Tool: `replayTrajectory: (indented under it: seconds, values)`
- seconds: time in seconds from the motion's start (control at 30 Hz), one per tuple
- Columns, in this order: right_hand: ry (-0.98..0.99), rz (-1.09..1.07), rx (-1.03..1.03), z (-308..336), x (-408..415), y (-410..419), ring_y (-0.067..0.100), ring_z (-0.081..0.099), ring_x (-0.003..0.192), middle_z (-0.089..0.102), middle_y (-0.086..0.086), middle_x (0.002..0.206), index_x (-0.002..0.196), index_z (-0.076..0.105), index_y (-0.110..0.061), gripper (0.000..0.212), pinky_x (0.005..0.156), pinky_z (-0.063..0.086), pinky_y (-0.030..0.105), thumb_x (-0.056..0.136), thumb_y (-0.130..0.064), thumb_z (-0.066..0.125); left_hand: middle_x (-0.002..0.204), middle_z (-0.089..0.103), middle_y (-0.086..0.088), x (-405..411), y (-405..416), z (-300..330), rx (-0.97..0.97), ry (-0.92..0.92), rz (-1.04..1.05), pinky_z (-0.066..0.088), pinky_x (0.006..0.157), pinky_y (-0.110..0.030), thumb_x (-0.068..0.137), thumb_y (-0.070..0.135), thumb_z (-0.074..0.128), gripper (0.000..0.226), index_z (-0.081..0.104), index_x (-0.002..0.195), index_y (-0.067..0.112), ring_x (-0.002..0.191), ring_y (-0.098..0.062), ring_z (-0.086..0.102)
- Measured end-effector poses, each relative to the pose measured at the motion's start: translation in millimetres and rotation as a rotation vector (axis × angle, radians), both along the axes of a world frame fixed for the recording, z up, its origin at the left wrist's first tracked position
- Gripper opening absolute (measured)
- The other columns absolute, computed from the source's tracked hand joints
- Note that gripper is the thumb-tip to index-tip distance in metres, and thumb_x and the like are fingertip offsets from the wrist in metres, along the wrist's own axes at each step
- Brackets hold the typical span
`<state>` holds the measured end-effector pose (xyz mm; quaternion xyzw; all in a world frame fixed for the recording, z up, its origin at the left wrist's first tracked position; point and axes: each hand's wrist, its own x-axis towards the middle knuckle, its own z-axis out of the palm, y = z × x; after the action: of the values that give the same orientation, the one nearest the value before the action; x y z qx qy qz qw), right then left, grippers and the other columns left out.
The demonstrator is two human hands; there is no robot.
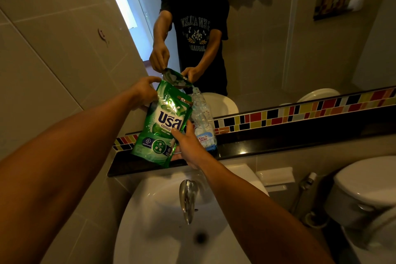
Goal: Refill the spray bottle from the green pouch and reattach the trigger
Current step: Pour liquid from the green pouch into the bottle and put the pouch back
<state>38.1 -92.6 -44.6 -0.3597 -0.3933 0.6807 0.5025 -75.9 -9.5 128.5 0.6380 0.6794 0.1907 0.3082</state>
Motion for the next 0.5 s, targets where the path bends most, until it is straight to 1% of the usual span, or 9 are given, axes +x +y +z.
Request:
replayTrajectory:
  seconds: [0.2, 0.37, 0.5]
  values:
    - [0.015, 0.001, 0.006, 0.0, -0.6, -0.5, 0.034, 0.071, 0.108, 0.065, 0.005, 0.129, 0.144, 0.031, -0.041, 0.049, 0.077, 0.062, 0.062, 0.104, -0.025, 0.053, 0.124, 0.057, -0.022, 0.1, -0.8, 2.7, 0.002, 0.014, -0.012, 0.058, 0.058, -0.044, 0.088, -0.012, 0.057, 0.076, 0.036, 0.149, 0.030, 0.102, -0.040, 0.064]
    - [0.029, -0.004, 0.015, 1.3, 0.2, -1.4, 0.033, 0.071, 0.108, 0.065, 0.006, 0.131, 0.143, 0.033, -0.041, 0.046, 0.077, 0.061, 0.062, 0.104, -0.025, 0.053, 0.124, 0.058, -0.023, 0.2, -1.3, 4.5, -0.004, 0.017, -0.019, 0.058, 0.060, -0.046, 0.088, -0.011, 0.056, 0.075, 0.036, 0.149, 0.030, 0.103, -0.041, 0.064]
    - [0.038, -0.003, 0.019, 2.0, 0.2, -2.5, 0.036, 0.072, 0.107, 0.066, 0.007, 0.130, 0.142, 0.032, -0.041, 0.045, 0.072, 0.064, 0.056, 0.105, -0.026, 0.053, 0.122, 0.059, -0.022, 0.7, -1.1, 6.4, -0.006, 0.023, -0.017, 0.059, 0.061, -0.046, 0.088, -0.012, 0.055, 0.077, 0.037, 0.149, 0.030, 0.099, -0.039, 0.065]
